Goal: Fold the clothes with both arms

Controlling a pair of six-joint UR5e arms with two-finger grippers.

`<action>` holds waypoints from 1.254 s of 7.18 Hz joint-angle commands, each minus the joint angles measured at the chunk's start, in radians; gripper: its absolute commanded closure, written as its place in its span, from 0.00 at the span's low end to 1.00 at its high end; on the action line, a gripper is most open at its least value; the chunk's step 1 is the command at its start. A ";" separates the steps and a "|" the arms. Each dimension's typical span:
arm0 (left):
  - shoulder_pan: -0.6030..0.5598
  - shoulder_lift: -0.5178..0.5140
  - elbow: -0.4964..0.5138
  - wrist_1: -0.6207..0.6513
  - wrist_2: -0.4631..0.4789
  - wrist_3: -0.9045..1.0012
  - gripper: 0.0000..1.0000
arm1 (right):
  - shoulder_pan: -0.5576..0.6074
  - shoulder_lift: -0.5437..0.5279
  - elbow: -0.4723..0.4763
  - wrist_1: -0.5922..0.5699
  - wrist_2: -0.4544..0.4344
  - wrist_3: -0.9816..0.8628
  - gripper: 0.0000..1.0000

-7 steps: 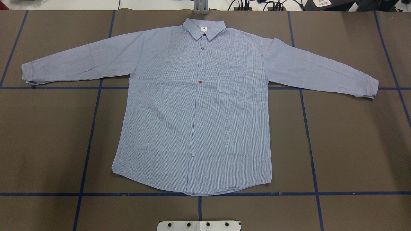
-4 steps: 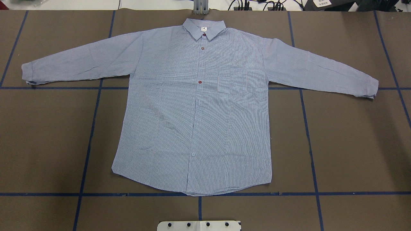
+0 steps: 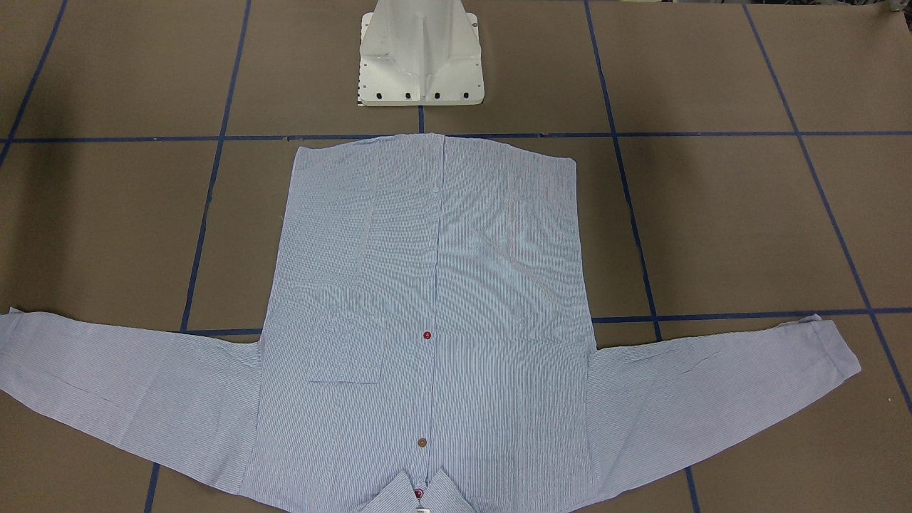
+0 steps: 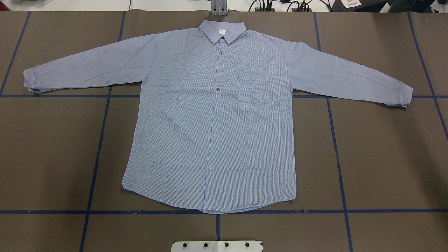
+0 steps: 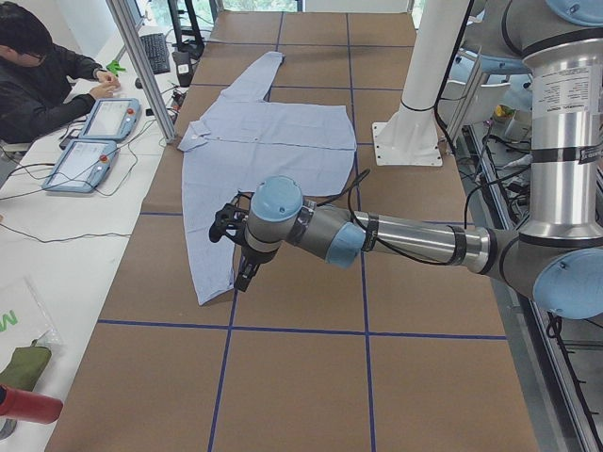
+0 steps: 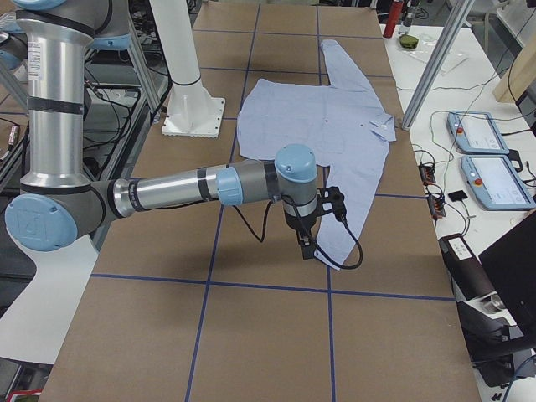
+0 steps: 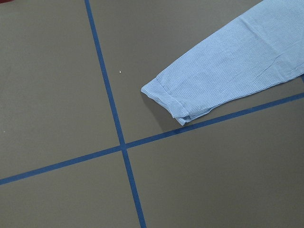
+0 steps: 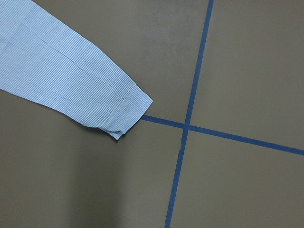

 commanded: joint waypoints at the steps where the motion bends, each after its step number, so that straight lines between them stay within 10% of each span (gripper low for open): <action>1: -0.021 -0.016 0.009 -0.102 0.005 0.002 0.00 | 0.002 0.017 0.019 -0.001 0.002 0.073 0.00; 4: -0.021 -0.192 0.185 -0.235 0.025 -0.027 0.00 | 0.000 0.017 -0.045 0.094 -0.001 0.087 0.00; 9: -0.021 -0.190 0.184 -0.238 0.025 -0.023 0.00 | -0.191 0.084 -0.433 0.774 -0.065 0.624 0.00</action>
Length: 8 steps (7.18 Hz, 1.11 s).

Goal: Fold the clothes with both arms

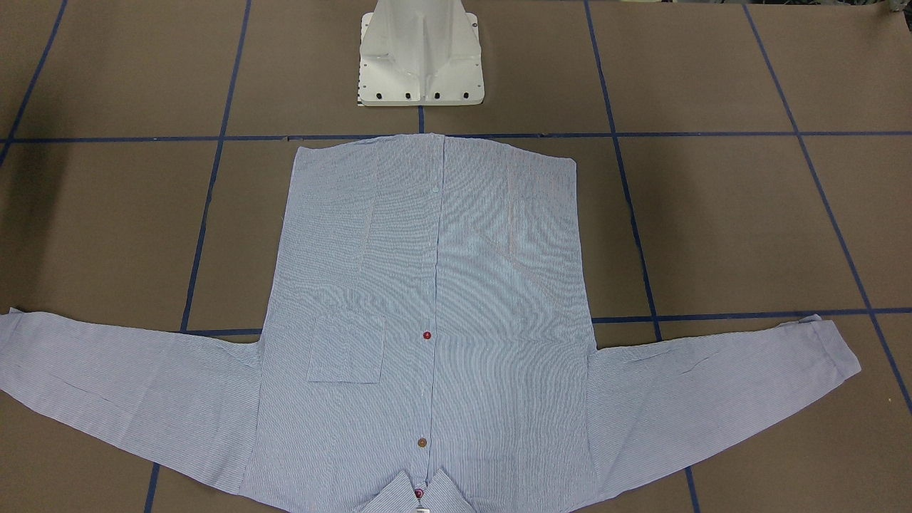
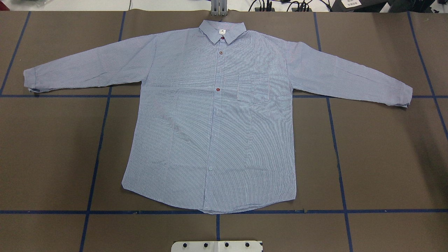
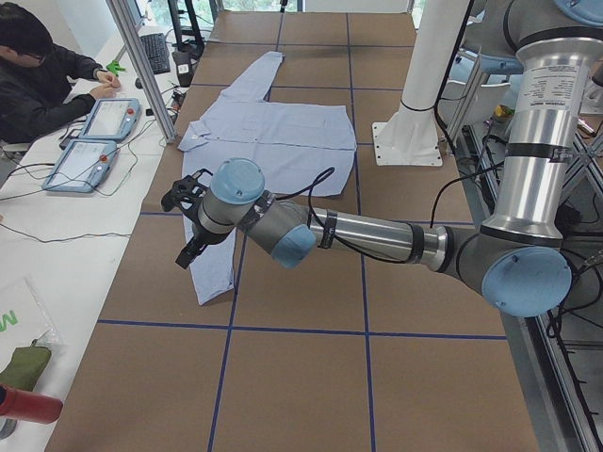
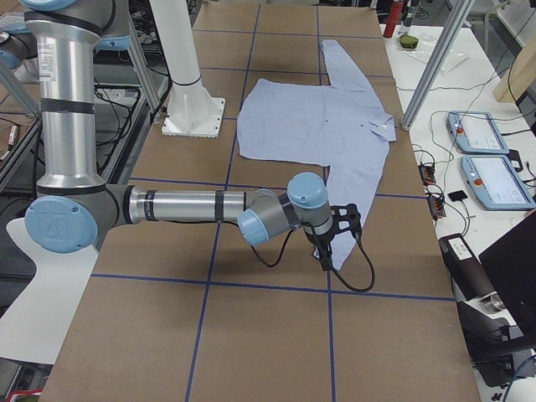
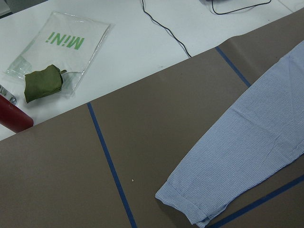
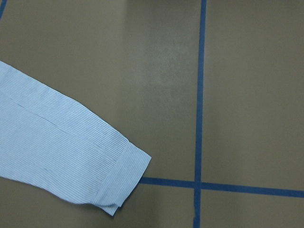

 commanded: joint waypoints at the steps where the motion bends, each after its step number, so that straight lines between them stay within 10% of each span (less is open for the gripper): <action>1: 0.000 0.001 -0.001 -0.002 -0.001 0.004 0.00 | -0.176 0.030 -0.120 0.286 -0.149 0.327 0.00; 8: 0.000 -0.002 -0.010 -0.002 -0.002 0.005 0.00 | -0.324 0.032 -0.234 0.463 -0.318 0.473 0.15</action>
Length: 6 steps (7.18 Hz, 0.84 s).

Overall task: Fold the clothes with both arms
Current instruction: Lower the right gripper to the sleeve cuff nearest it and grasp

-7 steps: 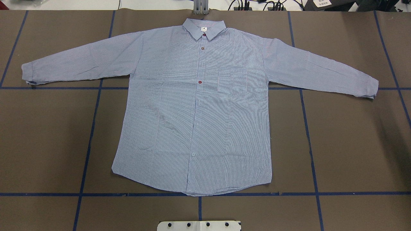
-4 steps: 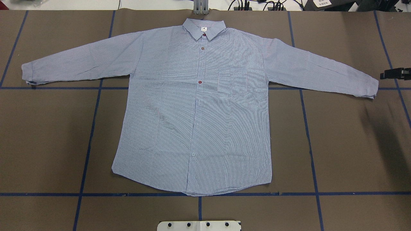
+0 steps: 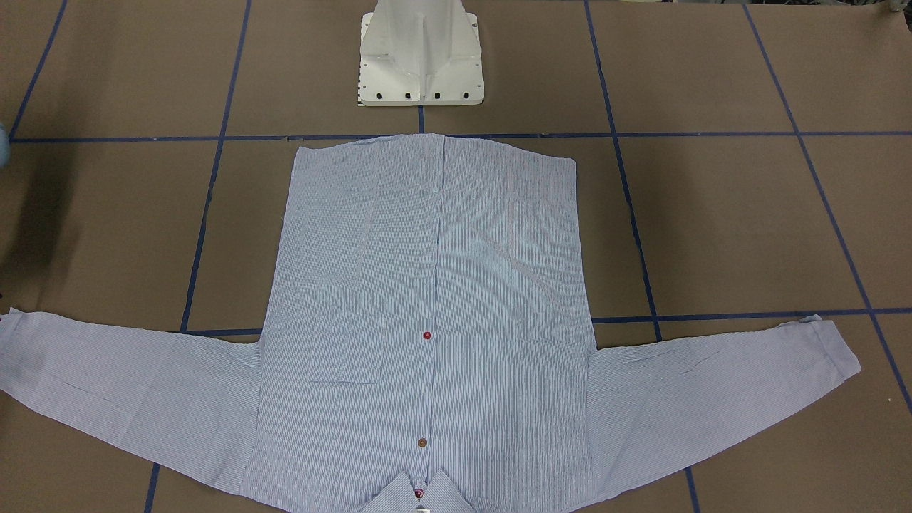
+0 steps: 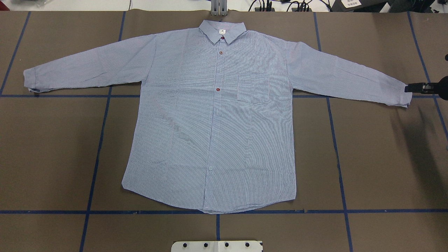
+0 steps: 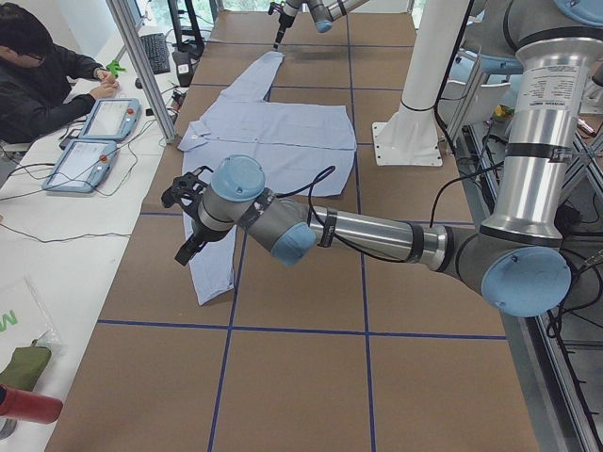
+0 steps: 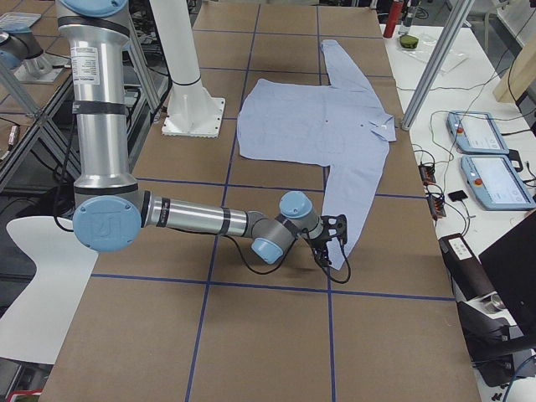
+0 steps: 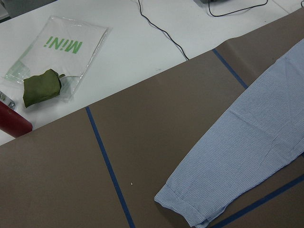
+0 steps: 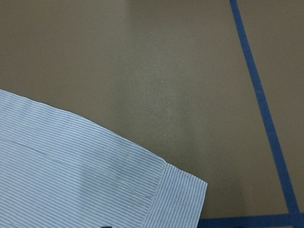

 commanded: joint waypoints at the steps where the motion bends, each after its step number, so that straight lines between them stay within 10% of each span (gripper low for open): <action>1: 0.000 0.001 -0.001 0.000 -0.001 0.002 0.00 | -0.016 0.000 -0.014 0.013 -0.007 0.004 0.15; 6: 0.000 0.003 -0.001 0.000 -0.001 0.002 0.00 | -0.067 0.000 -0.029 0.013 -0.039 0.035 0.32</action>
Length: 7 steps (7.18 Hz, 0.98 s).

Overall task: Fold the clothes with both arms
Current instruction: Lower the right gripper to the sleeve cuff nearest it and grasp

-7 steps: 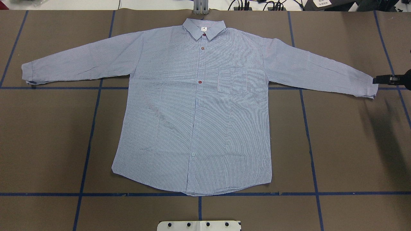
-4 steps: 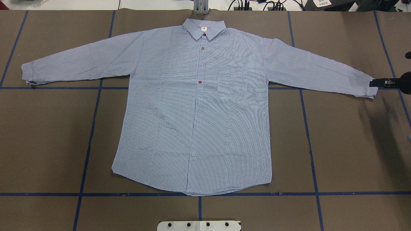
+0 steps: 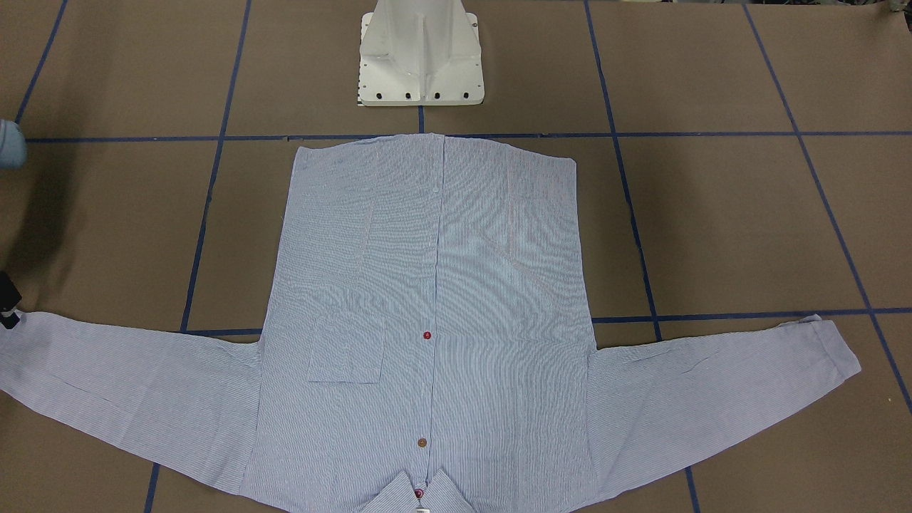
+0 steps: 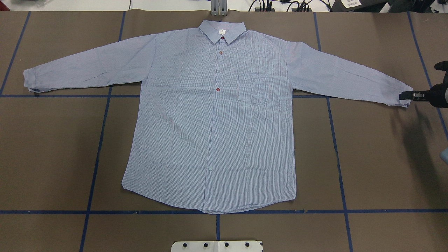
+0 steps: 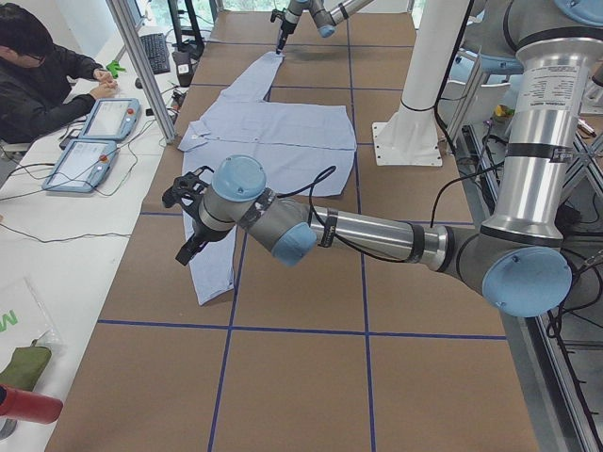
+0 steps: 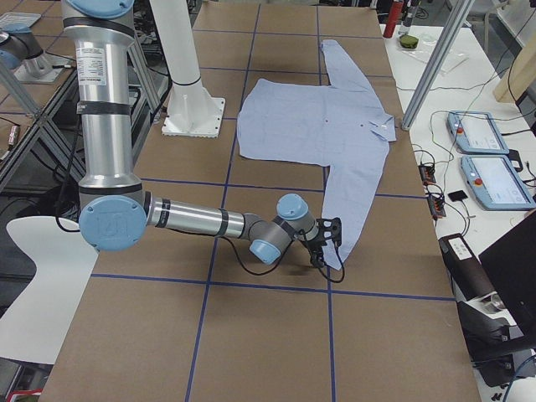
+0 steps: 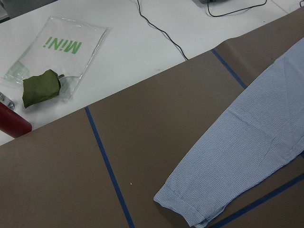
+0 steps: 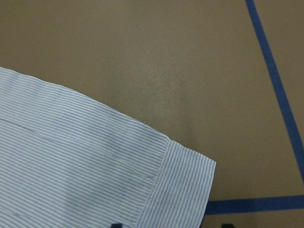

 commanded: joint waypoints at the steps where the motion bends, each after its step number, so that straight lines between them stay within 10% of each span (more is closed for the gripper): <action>1: 0.000 0.000 0.000 0.000 -0.002 0.000 0.00 | -0.012 0.000 -0.002 -0.001 -0.013 0.008 0.34; 2: 0.000 0.000 0.000 0.000 -0.002 0.000 0.00 | -0.014 0.000 -0.002 -0.001 -0.013 0.008 0.37; 5: 0.000 0.000 0.000 0.000 -0.002 0.000 0.00 | -0.017 0.000 0.000 -0.001 -0.013 0.045 0.89; 7: 0.000 0.000 0.000 0.000 -0.002 0.000 0.00 | -0.018 0.000 0.000 -0.001 -0.013 0.045 0.96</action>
